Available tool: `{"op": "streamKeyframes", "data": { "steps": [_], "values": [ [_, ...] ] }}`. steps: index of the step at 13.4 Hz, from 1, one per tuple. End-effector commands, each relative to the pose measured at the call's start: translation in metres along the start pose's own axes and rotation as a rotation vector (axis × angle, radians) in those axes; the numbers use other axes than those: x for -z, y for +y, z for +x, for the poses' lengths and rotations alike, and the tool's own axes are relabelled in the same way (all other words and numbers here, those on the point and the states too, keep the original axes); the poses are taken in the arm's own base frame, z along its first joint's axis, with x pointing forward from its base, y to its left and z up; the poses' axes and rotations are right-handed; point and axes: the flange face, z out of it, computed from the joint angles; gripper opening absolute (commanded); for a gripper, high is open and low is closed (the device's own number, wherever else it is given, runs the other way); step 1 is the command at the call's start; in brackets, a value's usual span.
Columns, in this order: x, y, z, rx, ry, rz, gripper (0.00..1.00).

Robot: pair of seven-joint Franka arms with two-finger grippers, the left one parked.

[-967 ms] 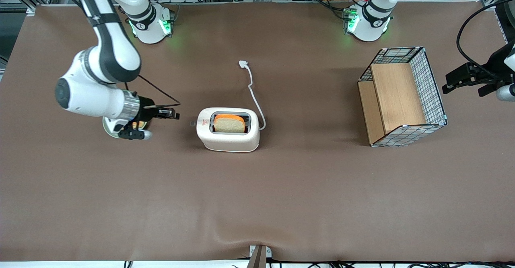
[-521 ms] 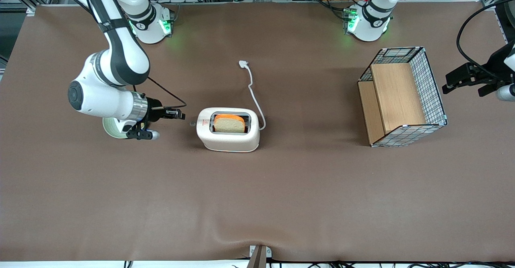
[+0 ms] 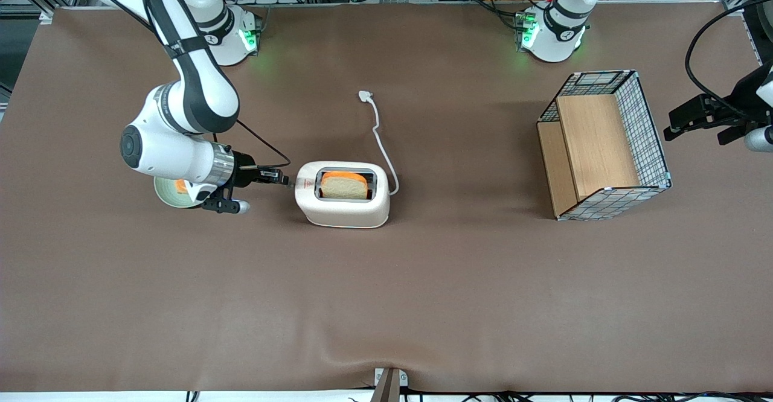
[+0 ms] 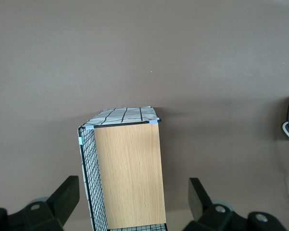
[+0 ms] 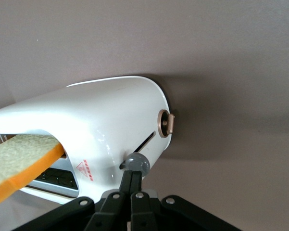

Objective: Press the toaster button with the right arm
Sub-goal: 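Push the toaster lever down with the right gripper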

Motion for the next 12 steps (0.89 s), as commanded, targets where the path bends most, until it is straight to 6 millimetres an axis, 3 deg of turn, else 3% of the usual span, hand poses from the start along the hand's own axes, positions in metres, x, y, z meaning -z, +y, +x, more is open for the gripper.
{"op": "streamKeyframes", "data": {
  "steps": [1,12],
  "values": [
    [-0.004,0.0,0.002,-0.01,0.011,0.019,0.0],
    [-0.017,0.004,0.007,-0.014,0.025,0.007,0.0]
  ]
}}
